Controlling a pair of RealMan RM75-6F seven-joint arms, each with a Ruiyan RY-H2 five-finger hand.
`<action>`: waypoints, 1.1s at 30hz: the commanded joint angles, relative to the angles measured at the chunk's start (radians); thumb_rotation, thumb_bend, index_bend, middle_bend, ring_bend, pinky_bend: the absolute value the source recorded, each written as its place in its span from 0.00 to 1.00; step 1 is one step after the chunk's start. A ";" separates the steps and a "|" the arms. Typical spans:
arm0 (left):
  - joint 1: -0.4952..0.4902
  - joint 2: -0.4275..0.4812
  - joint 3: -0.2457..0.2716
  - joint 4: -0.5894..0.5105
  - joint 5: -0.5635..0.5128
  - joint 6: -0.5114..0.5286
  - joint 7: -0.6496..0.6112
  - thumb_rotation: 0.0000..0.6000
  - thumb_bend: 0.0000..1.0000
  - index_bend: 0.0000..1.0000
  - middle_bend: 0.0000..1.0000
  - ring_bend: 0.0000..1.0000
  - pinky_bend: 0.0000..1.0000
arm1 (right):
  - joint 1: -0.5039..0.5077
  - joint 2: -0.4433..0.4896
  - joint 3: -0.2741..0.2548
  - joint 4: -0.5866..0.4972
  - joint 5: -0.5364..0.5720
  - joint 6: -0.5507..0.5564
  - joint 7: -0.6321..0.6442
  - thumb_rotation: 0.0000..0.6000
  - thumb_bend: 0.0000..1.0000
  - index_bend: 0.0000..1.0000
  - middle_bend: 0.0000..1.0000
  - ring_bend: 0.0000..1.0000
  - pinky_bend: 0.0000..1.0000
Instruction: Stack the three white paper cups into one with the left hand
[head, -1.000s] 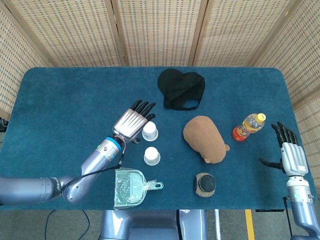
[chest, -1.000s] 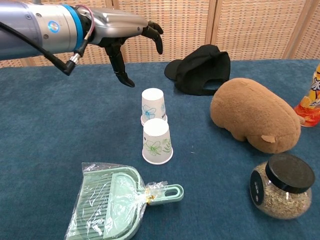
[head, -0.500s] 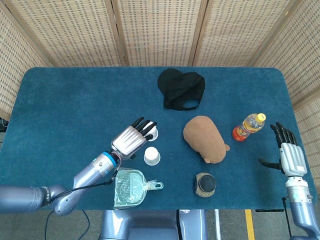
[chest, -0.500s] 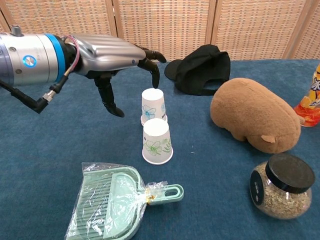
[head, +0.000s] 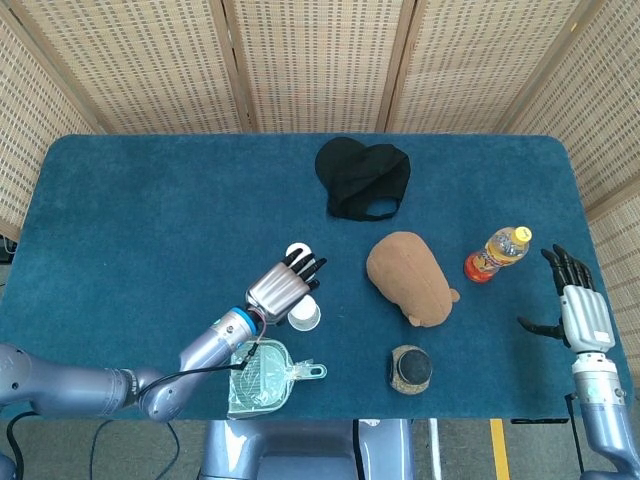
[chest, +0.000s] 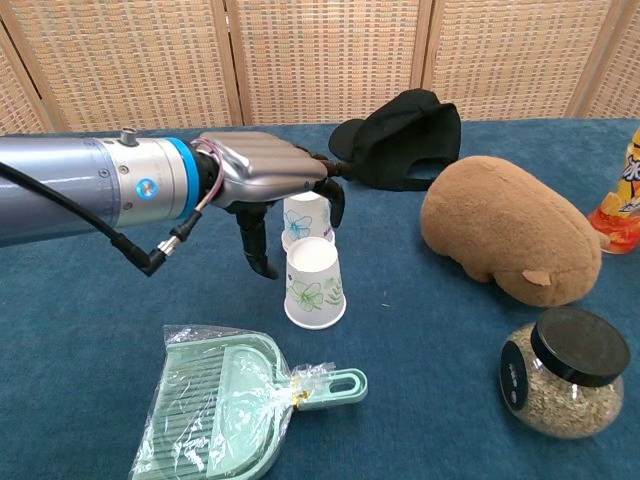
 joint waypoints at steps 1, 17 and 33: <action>-0.010 -0.020 -0.001 0.021 -0.010 -0.011 0.004 1.00 0.18 0.29 0.00 0.00 0.04 | 0.001 -0.001 0.001 0.003 0.002 -0.002 0.001 1.00 0.10 0.10 0.00 0.00 0.00; -0.008 -0.012 -0.012 0.015 0.007 0.016 -0.006 1.00 0.19 0.49 0.00 0.00 0.04 | -0.001 -0.001 0.002 0.006 0.002 0.003 0.004 1.00 0.10 0.10 0.00 0.00 0.00; 0.012 0.088 -0.108 0.039 0.018 0.089 -0.070 1.00 0.19 0.45 0.00 0.00 0.04 | 0.000 -0.001 0.000 0.000 0.001 0.000 -0.004 1.00 0.10 0.10 0.00 0.00 0.00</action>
